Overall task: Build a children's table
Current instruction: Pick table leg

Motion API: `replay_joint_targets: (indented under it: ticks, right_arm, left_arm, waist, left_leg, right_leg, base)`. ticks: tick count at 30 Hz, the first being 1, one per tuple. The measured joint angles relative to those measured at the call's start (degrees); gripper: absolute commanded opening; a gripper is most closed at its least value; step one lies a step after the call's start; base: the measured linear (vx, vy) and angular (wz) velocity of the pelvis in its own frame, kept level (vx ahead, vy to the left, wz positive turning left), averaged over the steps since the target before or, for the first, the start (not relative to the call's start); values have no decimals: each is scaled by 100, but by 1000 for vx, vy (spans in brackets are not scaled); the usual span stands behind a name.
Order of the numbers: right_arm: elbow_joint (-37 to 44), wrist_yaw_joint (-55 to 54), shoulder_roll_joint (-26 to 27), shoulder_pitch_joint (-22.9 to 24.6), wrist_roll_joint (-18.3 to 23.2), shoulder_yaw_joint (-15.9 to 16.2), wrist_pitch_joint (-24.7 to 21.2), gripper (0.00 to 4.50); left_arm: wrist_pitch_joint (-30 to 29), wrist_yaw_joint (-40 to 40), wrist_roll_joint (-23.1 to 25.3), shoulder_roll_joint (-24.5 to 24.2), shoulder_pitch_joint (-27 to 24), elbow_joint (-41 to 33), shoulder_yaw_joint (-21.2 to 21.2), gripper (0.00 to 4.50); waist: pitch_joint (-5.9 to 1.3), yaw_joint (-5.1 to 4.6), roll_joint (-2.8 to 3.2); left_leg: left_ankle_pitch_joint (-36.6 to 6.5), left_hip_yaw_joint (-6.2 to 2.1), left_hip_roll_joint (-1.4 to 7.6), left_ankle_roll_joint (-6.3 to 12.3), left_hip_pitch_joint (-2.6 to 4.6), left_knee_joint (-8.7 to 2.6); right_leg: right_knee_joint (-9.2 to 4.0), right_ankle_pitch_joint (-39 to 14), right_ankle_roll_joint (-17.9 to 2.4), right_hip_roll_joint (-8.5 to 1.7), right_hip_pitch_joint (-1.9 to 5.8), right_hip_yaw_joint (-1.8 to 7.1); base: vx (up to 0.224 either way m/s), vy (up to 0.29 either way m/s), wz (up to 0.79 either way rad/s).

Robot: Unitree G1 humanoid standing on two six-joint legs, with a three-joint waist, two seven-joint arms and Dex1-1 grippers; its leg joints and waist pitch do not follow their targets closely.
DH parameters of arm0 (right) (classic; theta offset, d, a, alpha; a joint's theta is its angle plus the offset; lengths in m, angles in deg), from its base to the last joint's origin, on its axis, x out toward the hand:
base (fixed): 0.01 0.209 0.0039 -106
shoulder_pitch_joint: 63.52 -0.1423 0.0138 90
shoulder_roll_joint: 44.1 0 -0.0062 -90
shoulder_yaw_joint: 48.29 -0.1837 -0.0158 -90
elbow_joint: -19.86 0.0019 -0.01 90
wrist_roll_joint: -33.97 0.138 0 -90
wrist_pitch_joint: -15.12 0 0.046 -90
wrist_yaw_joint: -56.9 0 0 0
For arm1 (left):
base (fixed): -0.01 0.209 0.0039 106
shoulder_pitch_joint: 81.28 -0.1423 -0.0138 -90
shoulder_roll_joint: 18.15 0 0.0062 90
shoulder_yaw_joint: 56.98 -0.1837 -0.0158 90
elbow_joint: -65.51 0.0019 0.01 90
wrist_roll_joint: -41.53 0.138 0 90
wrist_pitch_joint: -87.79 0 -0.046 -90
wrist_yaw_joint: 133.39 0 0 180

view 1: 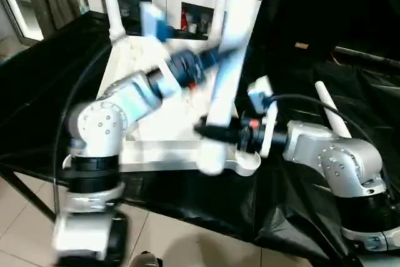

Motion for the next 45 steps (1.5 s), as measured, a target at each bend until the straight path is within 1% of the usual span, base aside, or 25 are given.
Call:
replay_joint_targets:
  ticks: [1, 3, 4, 5, 6, 7, 8, 11, 12, 14, 15, 16, 17, 19, 20, 23, 24, 26, 28, 32, 34, 37, 40, 41, 45]
  right_arm:
    - [-33, -110, 36, 11, -12, -54, 64, 190]
    - [-109, -514, 113, 54, -280, -177, 402, 189]
    - [-185, -704, 103, 59, -529, -156, 666, 189]
    - [-343, -924, 29, 66, -866, -155, 988, 189]
    - [-461, -1059, -55, 75, -1065, -166, 1157, 189]
    - [-568, -1156, -100, 80, -1240, -175, 1292, 189]
    - [-641, -1258, -133, 116, -1438, -165, 1444, 189]
    - [-755, -1321, -195, 222, -1698, -42, 1714, 189]
    - [-748, -1304, -263, 282, -1789, 53, 1815, 189]
    - [-738, -1265, -340, 440, -1911, 153, 1910, 189]
    - [-738, -1267, -339, 472, -1952, 170, 1911, 189]
    - [-737, -1272, -336, 505, -1979, 171, 1916, 189]
    - [-716, -1267, -336, 590, -1999, 169, 1981, 189]
    - [-703, -1240, -331, 649, -1999, 169, 2028, 189]
    - [-692, -1221, -329, 677, -2004, 169, 2051, 189]
    - [-635, -1216, -329, 710, -2034, 169, 2129, 189]
    - [-598, -1214, -331, 718, -2034, 169, 2132, 189]
    - [-527, -1207, -334, 760, -2034, 169, 2138, 189]
    - [-520, -1206, -334, 789, -2039, 169, 2139, 189]
    - [-509, -1189, -333, 800, -2053, 181, 2139, 189]
    - [-502, -1176, -331, 801, -2056, 215, 2141, 189]
    - [-501, -1148, -327, 800, -2063, 238, 2142, 189]
    - [-501, -1124, -326, 800, -2093, 251, 2146, 189]
    - [-501, -1119, -327, 800, -2115, 251, 2148, 189]
    - [-501, -1100, -327, 799, -2143, 251, 2149, 189]
  left_arm:
    - [76, -78, -107, 27, 8, 67, 147, 301]
    - [128, 33, 38, -197, -24, 115, 121, 301]
    - [241, 255, 502, -559, -94, 56, -241, 301]
    - [350, 582, 1204, -1137, -208, -9, -946, 301]
    - [429, 814, 1672, -1494, -325, -36, -1418, 301]
    - [571, 995, 2094, -1712, -458, -31, -1800, 301]
    - [803, 1188, 2590, -1941, -609, 39, -2295, 301]
    - [1514, 1723, 3524, -2354, -784, 348, -3484, 301]
    - [1759, 1887, 3772, -2443, -787, 458, -3760, 301]
    - [2146, 2146, 4147, -2584, -796, 687, -4078, 301]
    - [2224, 2193, 4234, -2613, -795, 760, -4118, 301]
    - [2289, 2245, 4317, -2627, -793, 809, -4169, 273]
    - [2420, 2454, 4402, -2637, -782, 902, -4275, 265]
    - [2503, 2732, 4450, -2641, -786, 1036, -4451, 260]
    - [2565, 2891, 4483, -2633, -785, 1156, -4556, 245]
    - [2635, 3118, 4541, -2635, -785, 1413, -4686, 211]
    - [2631, 3165, 4546, -2638, -785, 1449, -4705, 211]
    - [2616, 3192, 4593, -2636, -785, 1473, -4727, 179]
    - [2616, 3142, 4695, -2618, -784, 1512, -4727, 172]
    - [2631, 2945, 4997, -2550, -735, 1911, -4756, 139]
    - [2642, 2926, 5054, -2535, -717, 1977, -4773, 130]
    - [2663, 2989, 5106, -2504, -662, 2019, -4777, 99]
    - [2664, 3037, 5202, -2492, -628, 2093, -4777, 80]
    - [2666, 3042, 5224, -2486, -628, 2145, -4777, 55]
    - [2721, 3150, 5320, -2499, -628, 2200, -4828, 38]
  waist:
    - [-1, -2, 1]
    - [0, -7, 1]
    - [-1, -7, 3]
    - [-7, -7, 13]
    - [-10, -1, 26]
    - [-9, 4, 34]
    - [-7, 10, 35]
    - [3, -11, 52]
    - [3, -18, 66]
    - [-5, -32, 93]
    - [-3, -45, 106]
    - [-7, -63, 116]
    - [-15, -79, 132]
    - [-13, -112, 151]
    - [-14, -143, 162]
    - [-13, -173, 177]
    - [-14, -176, 185]
    - [-17, -178, 200]
    - [-17, -182, 209]
    - [-12, -183, 236]
    - [-12, -182, 239]
    - [-12, -181, 241]
    - [-14, -181, 247]
    - [-14, -181, 248]
    - [-14, -181, 249]
  left_leg:
    - [0, 0, 0, 0, 1, 0]
    - [0, -1, 0, -1, 0, 0]
    - [0, -2, 1, -1, 1, -1]
    - [0, -5, 1, 0, 2, -3]
    - [-1, -3, -3, 1, 2, -4]
    - [-1, -2, -7, 1, 1, -6]
    - [-1, -3, -7, 1, -3, -6]
    - [-2, -1, -6, 2, -5, -7]
    - [-1, -1, -5, 2, -6, -7]
    - [-1, -1, -1, 1, -2, -10]
    - [0, -1, -1, 0, -3, -9]
    - [0, -1, -1, -1, -2, -9]
    - [0, -1, -1, 0, 2, -9]
    - [0, 1, -2, 0, 2, -8]
    - [0, 1, -2, 0, 2, -8]
    - [0, 0, -2, 0, 3, -8]
    - [0, 0, -2, 0, 3, -8]
    - [0, 0, -2, 0, 4, -7]
    - [-1, 0, -2, 0, 4, -8]
    - [-1, 0, -2, 0, 4, -8]
    - [-1, 0, -2, 0, 4, -8]
    - [-1, 0, -2, 0, 4, -8]
    - [-1, 1, -2, 0, 4, -8]
    - [-1, 1, -2, 0, 4, -8]
    - [-1, 0, -2, 0, 4, -8]
  right_leg:
    - [0, 0, 0, 0, 0, 0]
    - [0, 0, 1, 1, -3, 0]
    - [-1, -2, 4, 1, -1, -1]
    - [-7, -17, 29, 2, 0, -1]
    - [-11, -23, 43, 0, 2, 2]
    - [-14, -23, 52, -3, 4, 4]
    - [-16, -23, 54, -3, 3, 3]
    - [-17, -16, 45, -3, -2, 4]
    - [-15, -9, 33, -2, -3, 3]
    - [-9, -4, 25, 1, -4, 2]
    - [-3, -2, 22, 2, -10, 4]
    - [-1, -2, 21, 2, -10, 5]
    - [-1, -2, 21, 1, -8, 4]
    - [-1, -1, 18, 1, -8, 8]
    - [-1, 1, 14, 1, -9, 8]
    - [1, 5, 8, 1, -9, 7]
    - [1, 7, 6, 1, -9, 7]
    - [1, 7, 5, 1, -8, 7]
    - [1, 7, 5, 1, -8, 7]
    - [1, 10, 1, 1, -9, 7]
    - [1, 10, 1, 1, -8, 7]
    - [0, 10, 0, 1, -8, 8]
    - [0, 10, 0, 1, -8, 8]
    - [0, 10, 0, 1, -8, 8]
    - [0, 11, -2, 1, -8, 7]
  base:
    - [0, 0, 0]
    - [0, 0, 0]
    - [0, 0, 0]
    - [0, 0, 0]
    - [0, 0, 0]
    - [0, 0, 0]
    - [0, 0, 0]
    - [0, 0, 0]
    - [0, 0, 0]
    - [0, 0, 0]
    - [0, 0, 0]
    - [0, 0, 0]
    - [0, 0, 0]
    - [0, 0, 0]
    - [0, 0, 0]
    - [0, 0, 0]
    - [0, 0, 0]
    - [0, 0, 0]
    - [0, 0, 0]
    - [0, 0, 0]
    - [0, 0, 0]
    - [0, 0, 0]
    - [0, 0, 0]
    - [0, 0, 0]
    - [0, 0, 0]
